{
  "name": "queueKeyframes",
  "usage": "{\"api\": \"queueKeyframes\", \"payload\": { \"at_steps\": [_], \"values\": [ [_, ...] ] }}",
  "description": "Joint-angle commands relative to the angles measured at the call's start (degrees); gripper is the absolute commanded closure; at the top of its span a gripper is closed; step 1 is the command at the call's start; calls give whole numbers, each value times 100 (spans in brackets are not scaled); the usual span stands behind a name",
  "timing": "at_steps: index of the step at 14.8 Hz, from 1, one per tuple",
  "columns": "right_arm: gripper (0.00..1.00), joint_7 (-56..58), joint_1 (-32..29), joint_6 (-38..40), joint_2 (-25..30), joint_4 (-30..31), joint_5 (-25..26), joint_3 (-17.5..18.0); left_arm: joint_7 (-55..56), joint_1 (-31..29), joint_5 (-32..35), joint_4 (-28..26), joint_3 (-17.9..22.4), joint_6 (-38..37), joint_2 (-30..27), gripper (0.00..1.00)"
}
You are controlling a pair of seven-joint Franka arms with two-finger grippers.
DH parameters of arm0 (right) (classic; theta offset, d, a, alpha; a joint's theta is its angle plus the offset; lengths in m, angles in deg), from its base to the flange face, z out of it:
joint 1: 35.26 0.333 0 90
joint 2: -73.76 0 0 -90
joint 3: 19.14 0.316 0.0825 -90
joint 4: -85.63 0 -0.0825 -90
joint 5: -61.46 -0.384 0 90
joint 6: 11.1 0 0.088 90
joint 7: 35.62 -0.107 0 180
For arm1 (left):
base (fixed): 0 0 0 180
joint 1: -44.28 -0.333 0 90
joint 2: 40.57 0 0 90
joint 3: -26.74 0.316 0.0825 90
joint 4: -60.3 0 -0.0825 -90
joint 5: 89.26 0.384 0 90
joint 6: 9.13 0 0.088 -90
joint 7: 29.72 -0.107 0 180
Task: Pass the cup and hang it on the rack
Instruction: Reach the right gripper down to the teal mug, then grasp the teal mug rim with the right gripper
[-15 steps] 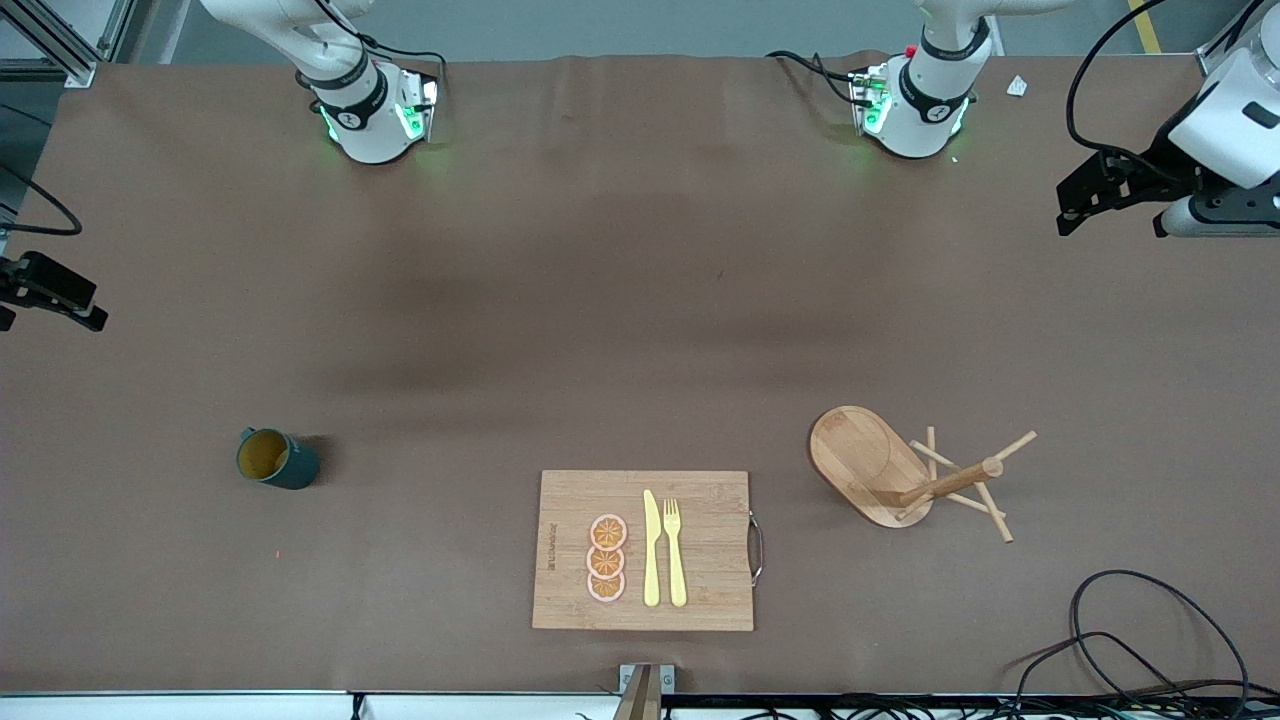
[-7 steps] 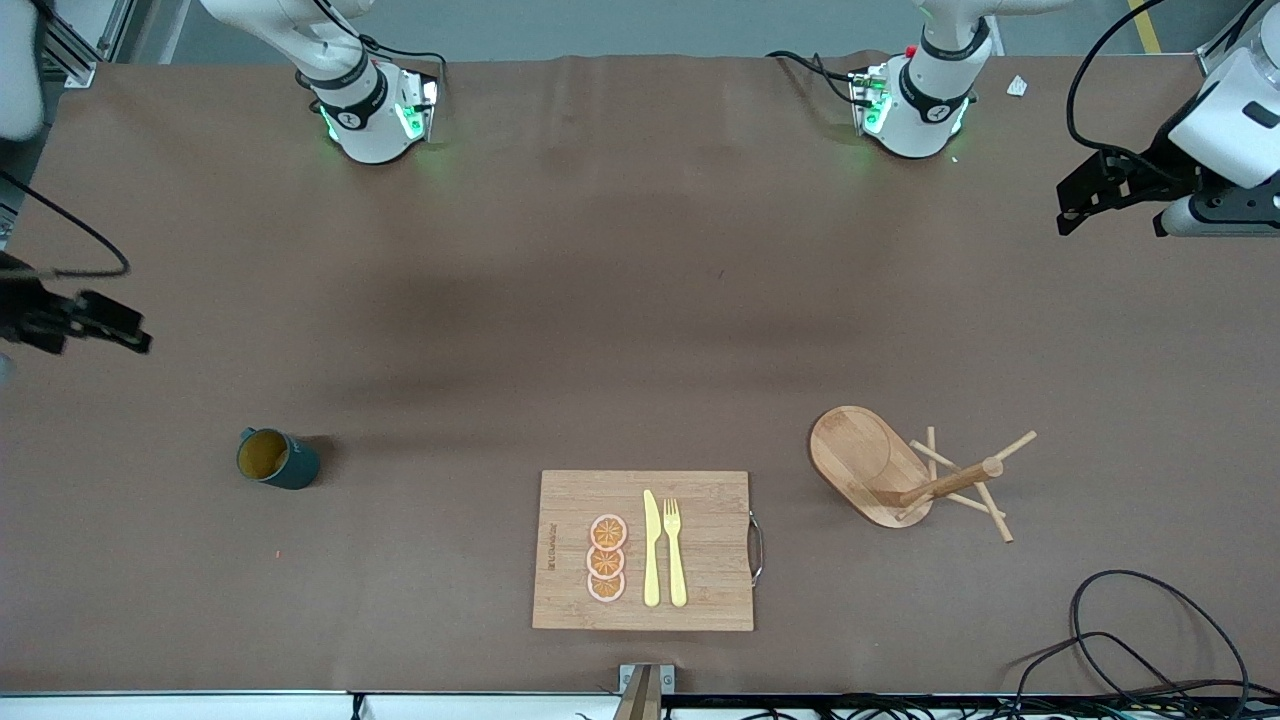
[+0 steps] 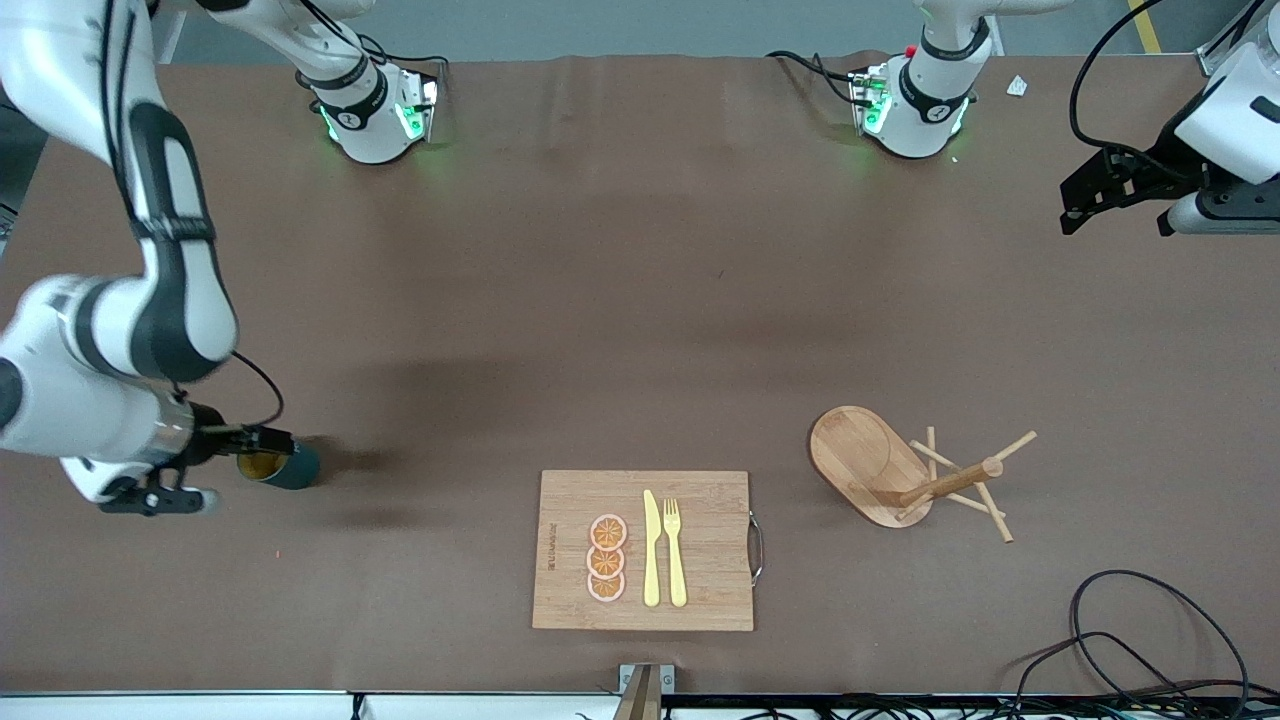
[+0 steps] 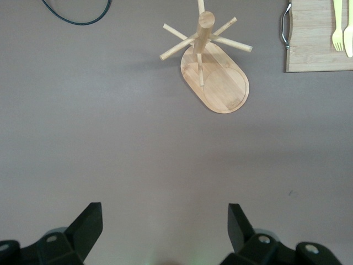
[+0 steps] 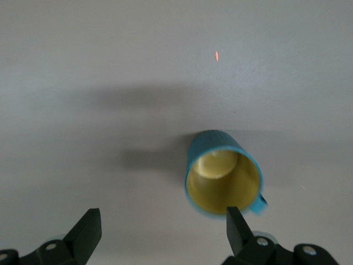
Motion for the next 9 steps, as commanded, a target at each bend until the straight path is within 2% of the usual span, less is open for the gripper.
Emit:
{"api": "queueKeyframes", "payload": {
  "at_steps": [1, 2, 3, 6, 7, 9],
  "values": [
    [0, 6, -69, -293, -354, -101, -120, 11, -54, -29, 9, 117, -32, -108, 41, 0],
    [0, 15, -113, -530, -407, 39, -111, 11, -72, -38, 9, 99, -32, -117, 33, 0],
    [13, 59, -139, -759, -425, 214, -111, 11, -72, -38, 9, 99, -23, -134, 33, 0],
    [83, 94, -131, -779, -469, 330, -84, 11, -46, -12, 9, 90, -32, -134, 33, 0],
    [94, 103, -131, -779, -469, 330, -76, 11, -55, -12, 18, 90, -32, -134, 33, 0],
    [98, 94, -122, -779, -469, 322, -76, 11, -55, -12, 9, 90, -32, -134, 33, 0]
  ]
}}
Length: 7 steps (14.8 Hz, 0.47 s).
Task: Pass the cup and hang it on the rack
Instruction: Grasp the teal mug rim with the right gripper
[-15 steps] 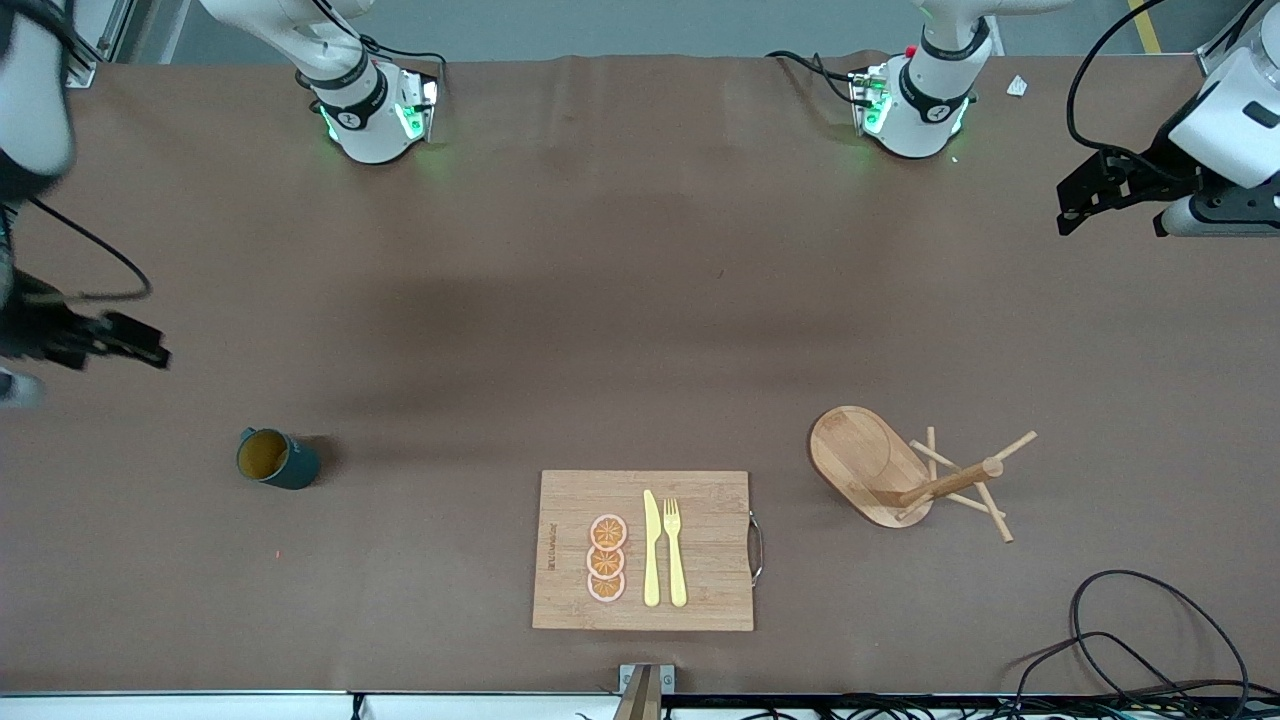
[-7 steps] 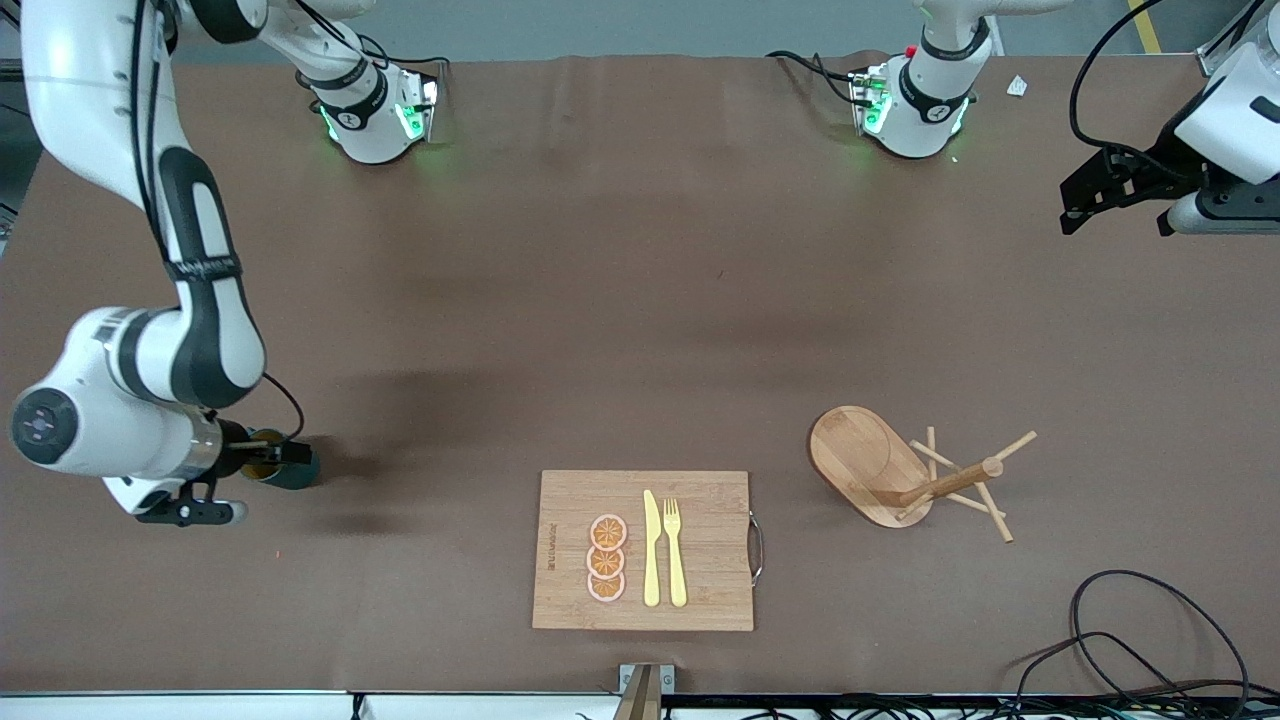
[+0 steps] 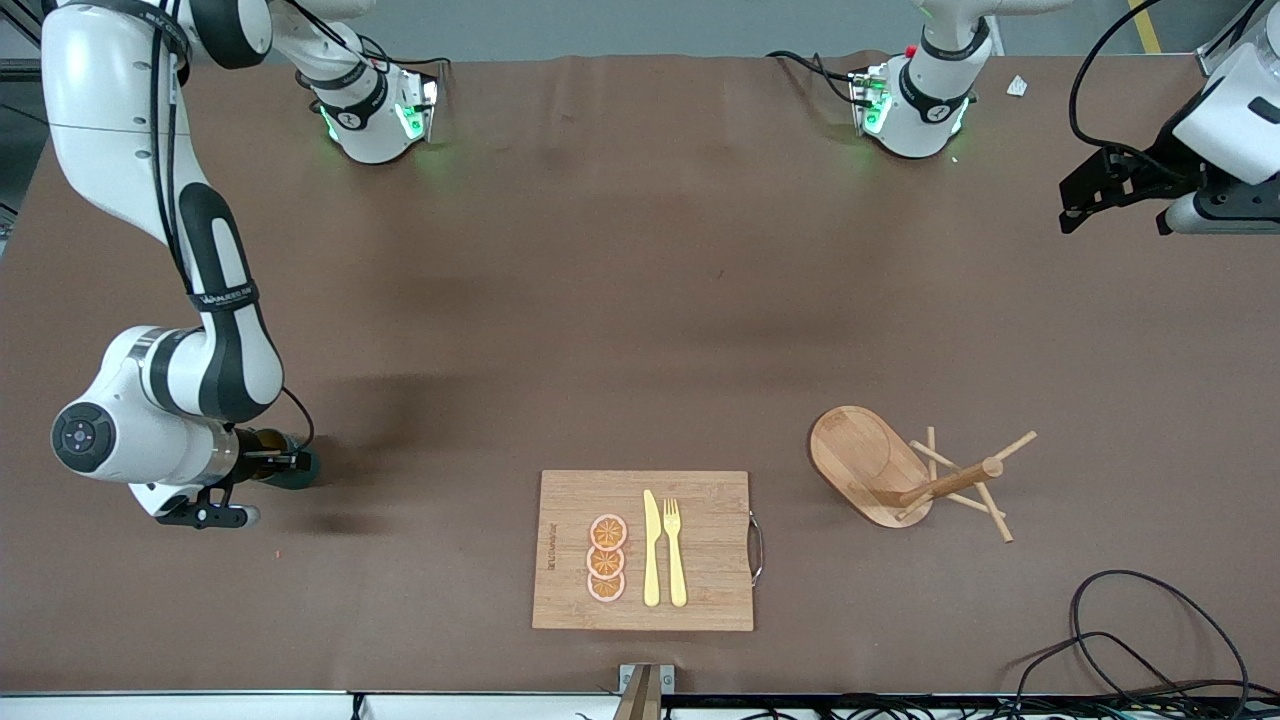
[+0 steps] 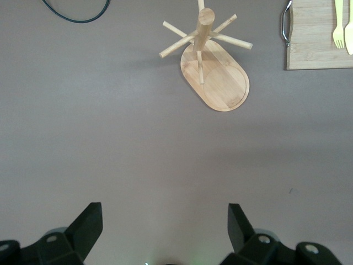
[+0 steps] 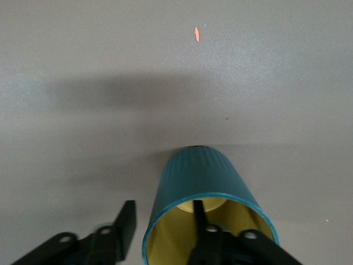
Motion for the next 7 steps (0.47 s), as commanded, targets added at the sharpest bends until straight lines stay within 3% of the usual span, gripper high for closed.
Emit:
{"api": "queueKeyframes", "payload": {
  "at_steps": [1, 4, 7],
  "values": [
    [99, 79, -24, -50, 123, 124, -58, 33, -45, -12, 9, 92, -28, -97, 31, 0],
    [100, 246, 28, -94, 70, -7, -66, 33, -45, -12, 9, 83, -28, -97, 40, 0],
    [99, 150, 624, 308, 70, -542, -93, 42, -45, -21, 18, 83, -28, -97, 40, 0]
  ]
}}
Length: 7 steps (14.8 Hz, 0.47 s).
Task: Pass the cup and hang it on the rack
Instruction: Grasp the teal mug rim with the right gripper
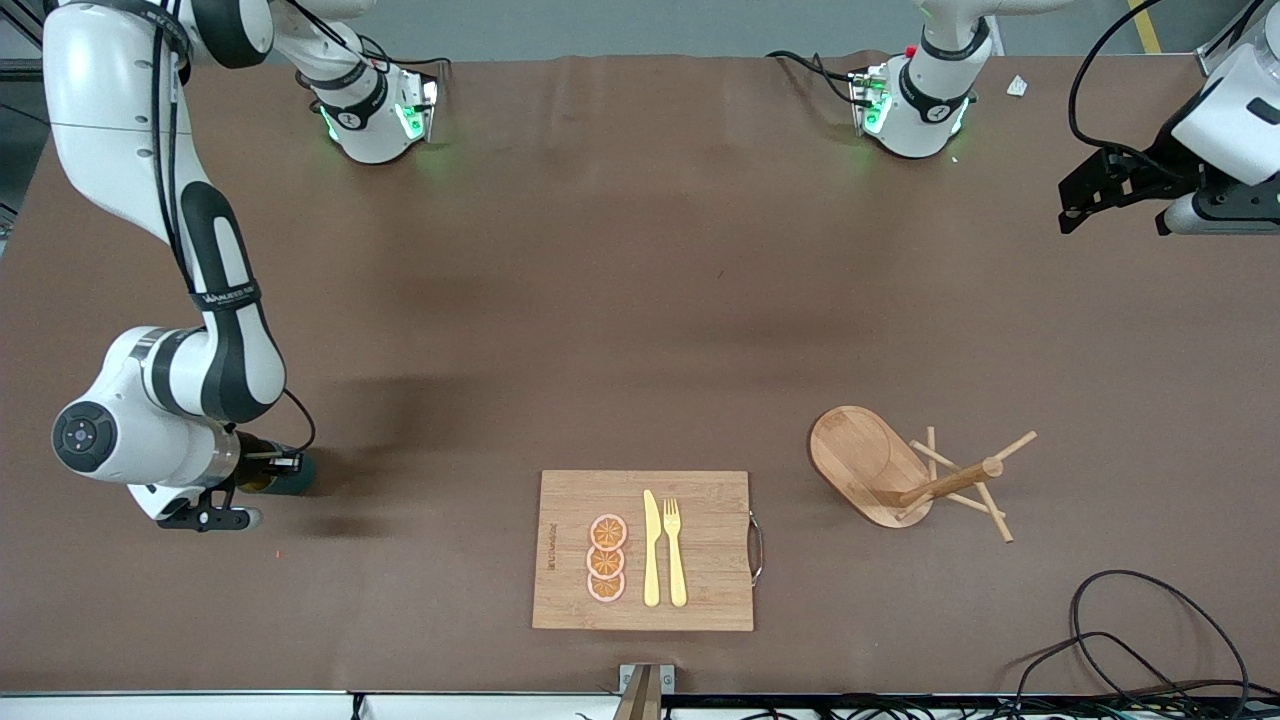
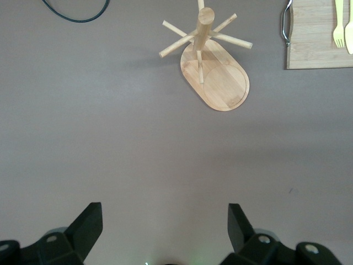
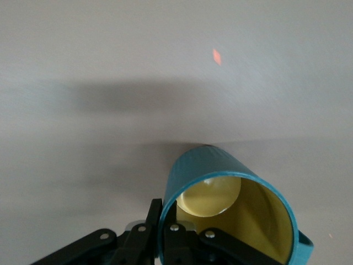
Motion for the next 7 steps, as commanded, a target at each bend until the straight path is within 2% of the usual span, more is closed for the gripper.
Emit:
{"api": "queueKeyframes", "payload": {
  "at_steps": [1, 4, 7],
  "values": [
    [99, -417, 678, 490, 73, -447, -186, -13, -44, -21, 18, 86, -26, -94, 33, 0],
    [99, -1997, 1425, 501, 39, -667, -546, 320, -44, -21, 18, 95, -26, -94, 24, 0],
    [99, -3904, 2303, 361, -504, -1544, -618, 540, -36, -21, 9, 95, -26, -103, 24, 0]
  ]
}}
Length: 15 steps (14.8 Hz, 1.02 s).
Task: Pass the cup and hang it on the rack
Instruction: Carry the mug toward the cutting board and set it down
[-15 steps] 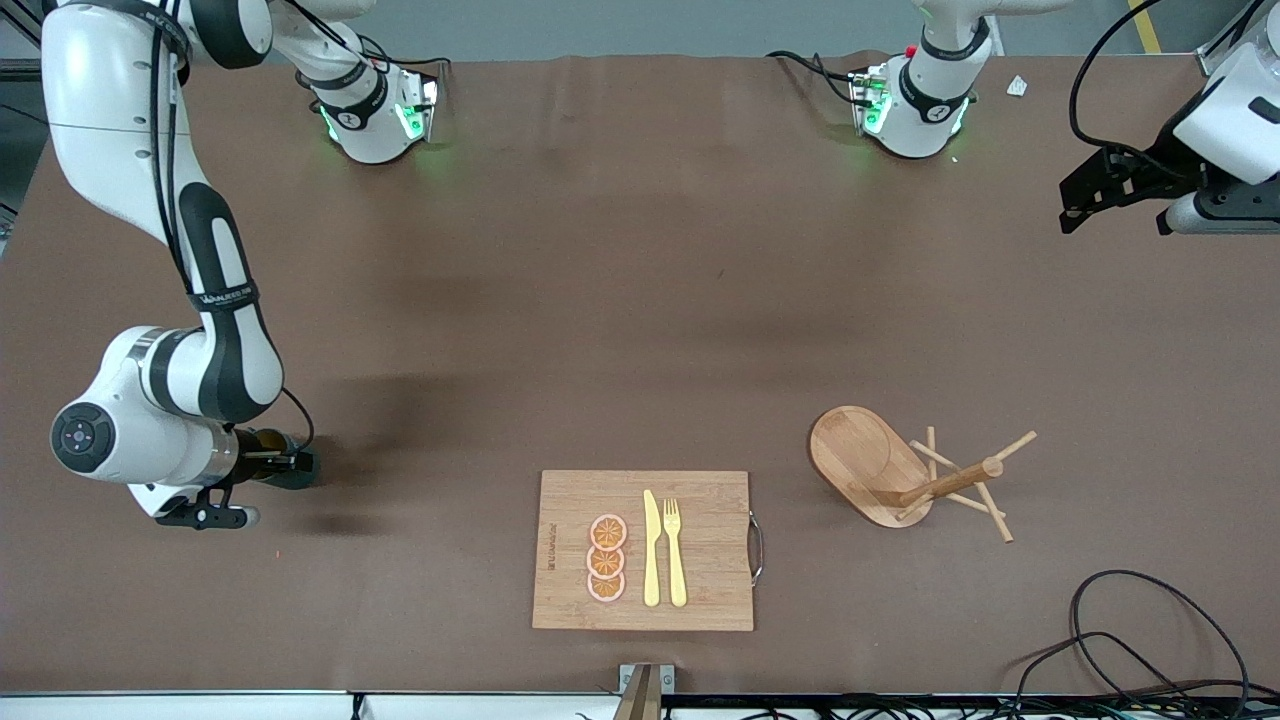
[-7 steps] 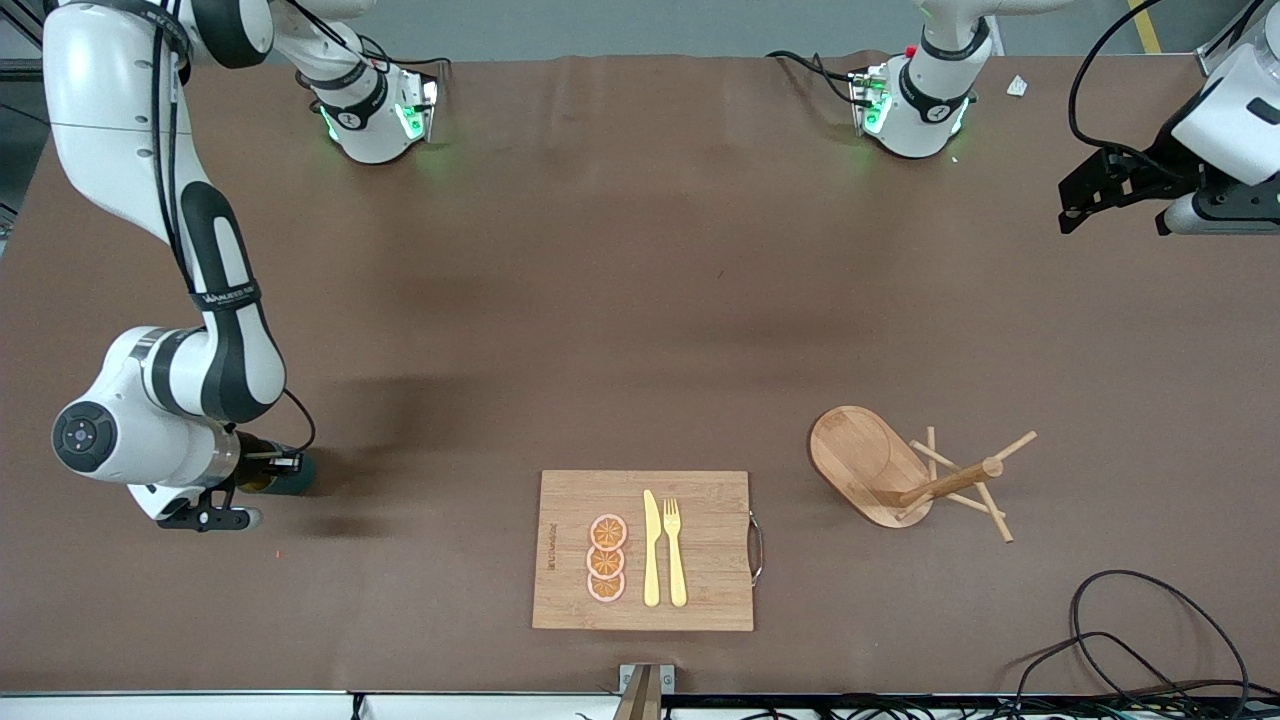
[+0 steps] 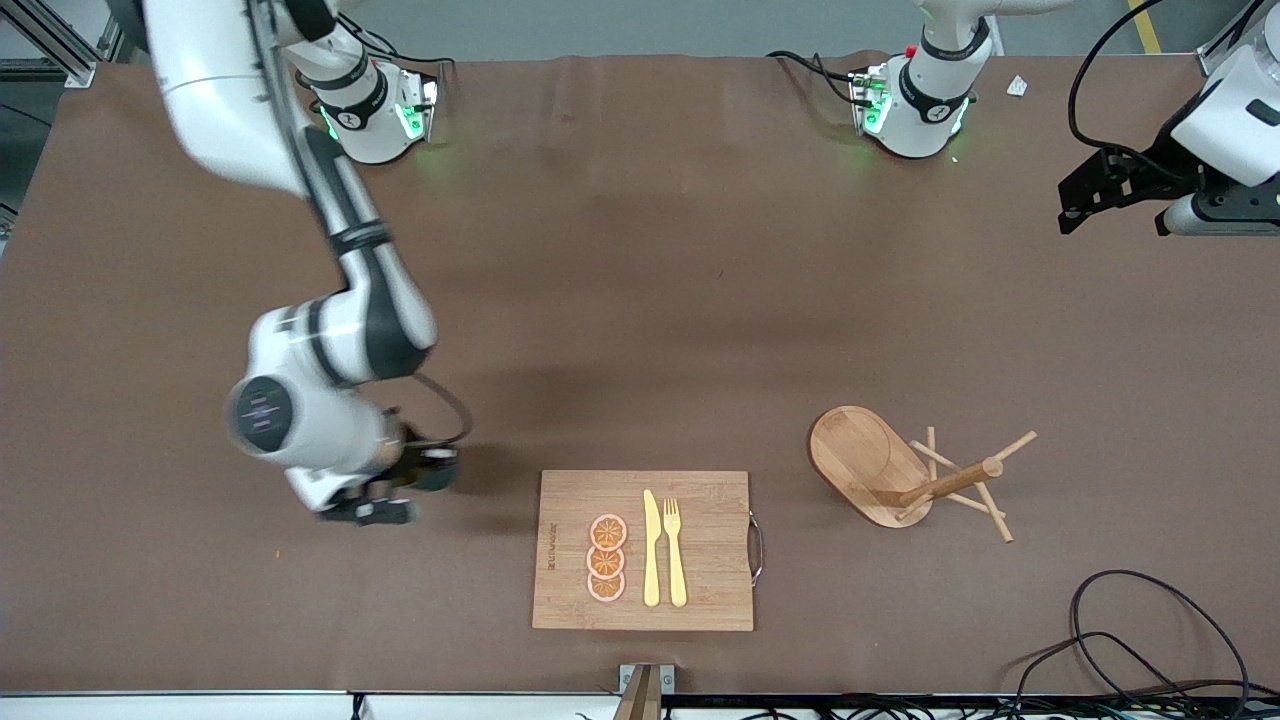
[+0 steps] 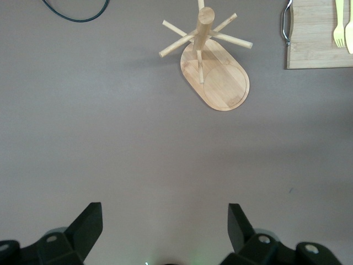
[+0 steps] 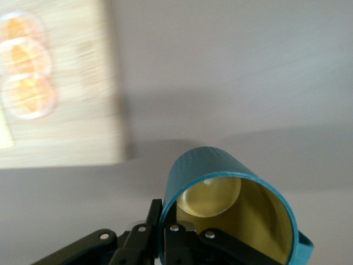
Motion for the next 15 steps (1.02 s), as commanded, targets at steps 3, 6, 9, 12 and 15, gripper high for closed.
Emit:
{"api": "queueKeyframes", "payload": {
  "at_steps": [3, 6, 9, 12, 15],
  "values": [
    [99, -2157, 1101, -929, -1094, -1170, -120, 233, -1, -3, 9, 95, -33, -111, 20, 0],
    [98, -3273, 1567, -1898, -1588, -1338, -120, 400, -1, -3, 18, 95, -33, -155, 12, 0],
    [57, -3523, 1613, -1822, -1598, -1347, -137, 409, -44, -29, 9, 95, -33, -163, -23, 0],
    [0, -3470, 1507, -1724, -1370, -1330, -76, 366, 69, 15, 9, 113, -33, -164, -23, 0],
    [0, -3330, 1191, -1164, -1018, -1330, 134, 278, 87, 41, 0, 121, -86, -164, 3, 0]
  ]
}}
